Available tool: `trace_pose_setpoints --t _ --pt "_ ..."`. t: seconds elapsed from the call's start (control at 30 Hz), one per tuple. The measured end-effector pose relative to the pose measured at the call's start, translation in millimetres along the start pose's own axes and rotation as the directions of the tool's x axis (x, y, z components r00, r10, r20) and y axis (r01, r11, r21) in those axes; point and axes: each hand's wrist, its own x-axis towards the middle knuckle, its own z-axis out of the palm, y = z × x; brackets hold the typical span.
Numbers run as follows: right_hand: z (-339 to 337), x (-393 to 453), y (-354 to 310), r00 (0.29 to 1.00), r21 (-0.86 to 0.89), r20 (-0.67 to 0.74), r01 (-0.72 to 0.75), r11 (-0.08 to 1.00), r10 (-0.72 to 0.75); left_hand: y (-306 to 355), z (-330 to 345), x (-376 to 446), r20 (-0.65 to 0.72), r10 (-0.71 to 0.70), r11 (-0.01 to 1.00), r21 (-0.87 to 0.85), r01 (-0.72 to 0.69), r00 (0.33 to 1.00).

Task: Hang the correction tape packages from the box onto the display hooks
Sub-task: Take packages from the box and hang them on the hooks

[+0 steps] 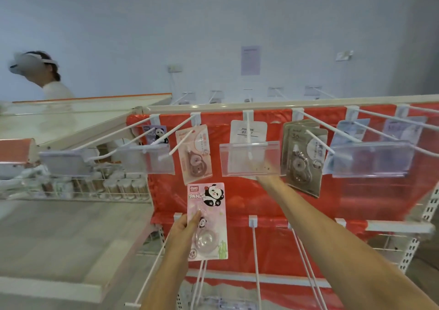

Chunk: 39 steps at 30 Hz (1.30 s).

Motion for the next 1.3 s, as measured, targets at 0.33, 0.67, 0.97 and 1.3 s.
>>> trace_pose_setpoints --t 0.33,0.67,0.97,1.3 --pt "-36.9 -140.6 37.0 0.989 -0.554 0.097 -0.036 0.832 0.108 -12.1 15.3 -43.7 0.214 0.017 0.999 0.025 -0.023 0.977" --pt "-135.4 -274.3 90.5 0.965 -0.559 -0.123 -0.261 0.787 0.232 -43.9 88.3 -115.2 0.460 -0.062 0.988 0.155 -0.011 0.886" --pt "-222.1 -347.6 159.6 0.942 -0.547 -0.204 -0.335 0.767 0.265 -93.0 173.3 -215.2 0.572 -0.158 0.977 0.208 0.043 0.805" --pt "-251.6 -381.9 251.5 0.931 -0.567 -0.049 -0.325 0.757 0.363 -192.7 225.7 -282.6 0.498 -0.346 0.925 0.326 0.198 0.796"
